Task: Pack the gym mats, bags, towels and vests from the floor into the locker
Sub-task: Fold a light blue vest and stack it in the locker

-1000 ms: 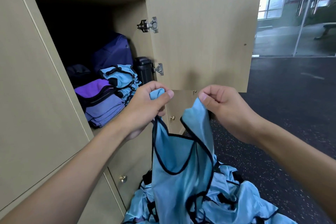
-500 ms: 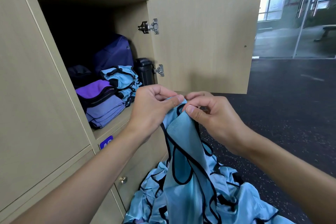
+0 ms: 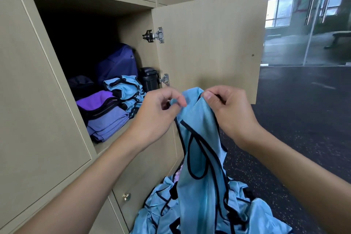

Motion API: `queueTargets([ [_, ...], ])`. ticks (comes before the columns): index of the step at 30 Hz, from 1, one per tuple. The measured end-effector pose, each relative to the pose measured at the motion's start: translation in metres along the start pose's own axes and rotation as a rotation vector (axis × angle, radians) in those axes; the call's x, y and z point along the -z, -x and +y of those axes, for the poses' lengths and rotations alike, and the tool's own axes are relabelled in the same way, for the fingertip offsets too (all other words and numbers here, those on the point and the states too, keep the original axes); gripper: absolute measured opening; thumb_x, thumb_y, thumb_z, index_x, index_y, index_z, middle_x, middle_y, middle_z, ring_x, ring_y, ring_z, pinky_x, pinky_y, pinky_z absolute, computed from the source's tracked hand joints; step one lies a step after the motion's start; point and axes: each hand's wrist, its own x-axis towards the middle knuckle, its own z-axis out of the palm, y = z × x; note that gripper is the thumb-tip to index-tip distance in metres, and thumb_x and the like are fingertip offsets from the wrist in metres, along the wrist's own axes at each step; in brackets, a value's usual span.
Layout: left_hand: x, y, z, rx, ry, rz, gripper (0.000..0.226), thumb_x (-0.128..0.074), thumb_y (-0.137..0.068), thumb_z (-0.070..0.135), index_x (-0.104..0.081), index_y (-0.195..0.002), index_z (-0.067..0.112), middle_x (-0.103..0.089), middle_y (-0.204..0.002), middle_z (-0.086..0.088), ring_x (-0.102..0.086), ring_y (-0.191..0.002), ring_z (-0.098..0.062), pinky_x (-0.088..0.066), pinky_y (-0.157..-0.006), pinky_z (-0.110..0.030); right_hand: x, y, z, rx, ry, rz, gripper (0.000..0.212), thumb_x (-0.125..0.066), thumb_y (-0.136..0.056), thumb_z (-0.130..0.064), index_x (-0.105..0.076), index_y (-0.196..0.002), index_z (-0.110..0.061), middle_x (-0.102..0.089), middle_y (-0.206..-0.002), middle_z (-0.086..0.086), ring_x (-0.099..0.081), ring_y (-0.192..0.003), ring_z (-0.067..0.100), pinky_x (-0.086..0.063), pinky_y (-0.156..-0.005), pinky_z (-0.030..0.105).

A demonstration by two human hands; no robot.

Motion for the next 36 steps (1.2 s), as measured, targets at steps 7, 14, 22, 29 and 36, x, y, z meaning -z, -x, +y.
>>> queueTargets([
  [7,0.010,-0.016,0.008,0.019,0.012,0.075,0.038,-0.058,-0.092,-0.002,-0.080,-0.082,0.029,-0.070,-0.078,-0.018,-0.041,-0.063,-0.022,-0.033,-0.059,-0.031,-0.003,-0.029,-0.015,0.067,-0.039,-0.106,0.019,-0.055,-0.100,-0.017,-0.068,-0.087,-0.023,-0.071,-0.110,0.000,-0.064,-0.101,0.010,-0.049,-0.101,0.033],
  [14,0.010,-0.021,0.006,0.036,0.037,0.080,0.018,-0.069,-0.088,0.003,-0.080,-0.084,0.017,-0.076,-0.074,0.006,-0.049,-0.060,-0.015,-0.043,-0.058,-0.023,-0.017,-0.034,-0.004,0.124,0.046,-0.292,0.024,-0.056,-0.100,-0.015,-0.068,-0.079,-0.014,-0.073,-0.097,0.015,-0.066,-0.109,0.025,-0.051,-0.095,0.050],
  [22,0.014,-0.020,0.001,0.096,-0.014,-0.010,0.016,-0.068,-0.089,0.013,-0.078,-0.081,0.022,-0.073,-0.083,-0.016,-0.054,-0.071,-0.019,-0.044,-0.070,-0.030,-0.014,-0.037,0.004,0.035,0.122,-0.144,0.024,-0.054,-0.100,-0.016,-0.066,-0.084,-0.003,-0.047,-0.066,0.003,-0.040,-0.063,0.016,-0.036,-0.062,0.031],
  [29,0.015,-0.016,0.009,0.036,-0.037,-0.076,0.031,-0.086,-0.075,0.023,-0.058,-0.081,0.012,-0.052,-0.066,-0.001,-0.043,-0.060,-0.017,-0.034,-0.057,-0.028,-0.011,-0.039,-0.011,0.059,0.007,-0.028,0.020,-0.056,-0.100,-0.018,-0.067,-0.083,-0.019,-0.055,-0.070,-0.004,-0.044,-0.062,0.006,-0.041,-0.060,0.022],
  [36,0.017,-0.019,0.004,-0.007,-0.103,-0.084,0.016,-0.077,-0.083,0.008,-0.065,-0.076,0.014,-0.065,-0.070,-0.016,-0.054,-0.061,-0.020,-0.047,-0.060,-0.033,-0.008,-0.037,-0.007,0.072,0.019,-0.068,0.021,-0.056,-0.100,-0.019,-0.068,-0.083,-0.019,-0.053,-0.061,-0.015,-0.043,-0.054,-0.001,-0.037,-0.056,0.013],
])
